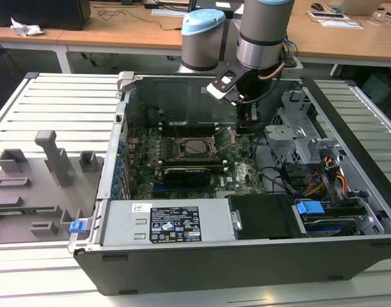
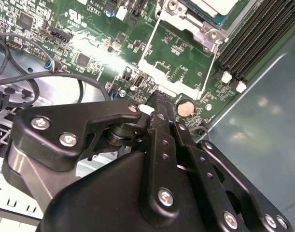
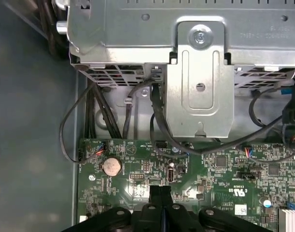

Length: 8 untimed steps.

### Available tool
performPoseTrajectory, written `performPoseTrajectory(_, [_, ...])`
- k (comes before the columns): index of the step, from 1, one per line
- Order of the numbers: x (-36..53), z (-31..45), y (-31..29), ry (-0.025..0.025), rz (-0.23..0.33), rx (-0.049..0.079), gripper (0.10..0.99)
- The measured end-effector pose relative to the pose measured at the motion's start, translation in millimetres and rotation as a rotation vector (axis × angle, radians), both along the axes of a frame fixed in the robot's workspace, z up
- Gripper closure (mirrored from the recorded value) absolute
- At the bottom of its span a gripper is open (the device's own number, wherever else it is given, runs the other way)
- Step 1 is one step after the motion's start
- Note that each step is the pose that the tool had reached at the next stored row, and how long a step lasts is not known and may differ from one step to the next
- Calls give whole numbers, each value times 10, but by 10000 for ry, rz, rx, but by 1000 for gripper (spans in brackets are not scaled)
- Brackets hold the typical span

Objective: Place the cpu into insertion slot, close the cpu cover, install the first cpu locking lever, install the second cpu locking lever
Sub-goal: 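Close the cpu cover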

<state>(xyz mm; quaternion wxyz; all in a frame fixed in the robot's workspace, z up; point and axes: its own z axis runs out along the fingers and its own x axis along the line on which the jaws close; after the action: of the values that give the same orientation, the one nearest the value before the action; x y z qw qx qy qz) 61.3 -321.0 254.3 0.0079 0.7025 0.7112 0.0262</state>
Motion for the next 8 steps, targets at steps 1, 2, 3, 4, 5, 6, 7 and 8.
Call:
performPoseTrajectory(1, [5, -6, 0, 0, 9, 0, 980])
performPoseTrajectory(2, [12, -14, 0, 0, 22, 0, 980])
performPoseTrajectory(3, [17, -22, 0, 0, 34, 1, 980])
performPoseTrajectory(4, [20, -31, 0, 0, 47, 0, 980])
performPoseTrajectory(5, [22, -42, 0, 0, 60, 0, 980])
performPoseTrajectory(6, [25, -64, 0, -1, 79, 0, 980])
performPoseTrajectory(7, [25, -74, 0, 0, 86, 0, 980])
performPoseTrajectory(8, [26, -85, 0, -1, 93, 1, 980])
